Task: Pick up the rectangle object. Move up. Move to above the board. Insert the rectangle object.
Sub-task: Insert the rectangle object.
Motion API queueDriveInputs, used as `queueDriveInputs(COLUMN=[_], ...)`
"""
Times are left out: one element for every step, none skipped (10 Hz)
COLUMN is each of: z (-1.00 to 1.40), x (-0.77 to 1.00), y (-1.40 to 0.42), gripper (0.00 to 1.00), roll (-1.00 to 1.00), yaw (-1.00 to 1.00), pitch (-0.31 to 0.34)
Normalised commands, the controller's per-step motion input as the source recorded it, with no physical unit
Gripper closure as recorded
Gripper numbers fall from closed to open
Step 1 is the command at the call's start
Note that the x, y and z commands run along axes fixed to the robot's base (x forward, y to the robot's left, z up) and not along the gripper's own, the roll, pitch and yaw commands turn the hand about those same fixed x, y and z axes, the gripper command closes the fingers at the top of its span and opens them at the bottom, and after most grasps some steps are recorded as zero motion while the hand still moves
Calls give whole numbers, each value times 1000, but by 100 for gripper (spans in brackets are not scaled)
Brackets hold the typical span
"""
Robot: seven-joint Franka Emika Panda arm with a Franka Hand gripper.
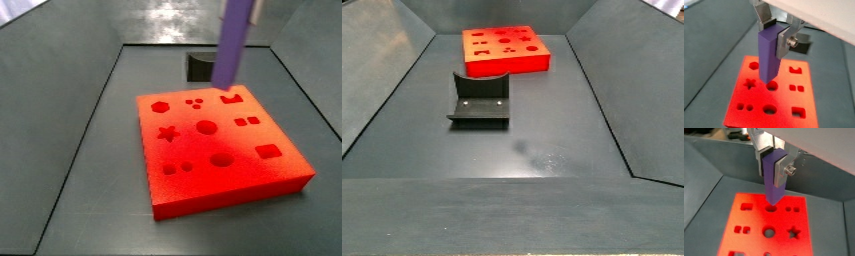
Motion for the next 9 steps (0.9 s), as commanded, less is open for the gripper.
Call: queueDriveInputs(z=[-229,-257,-237,-283,-309,-320,-363,-426,-377], x=[66,329,537,449,306,249,329,369,500], y=[-154,-200,-200,-186,-163,-149,-126,-74,0], gripper=[100,100,100,100,100,100,100,100,100], roll=[13,29,9,29,41,47,67,100,91], yaw=[-957,-737,-557,-643,-771,-814,-754,-740,-660], pitch=[-44,-43,-46,-51,-51,-44,-46,-46,-34])
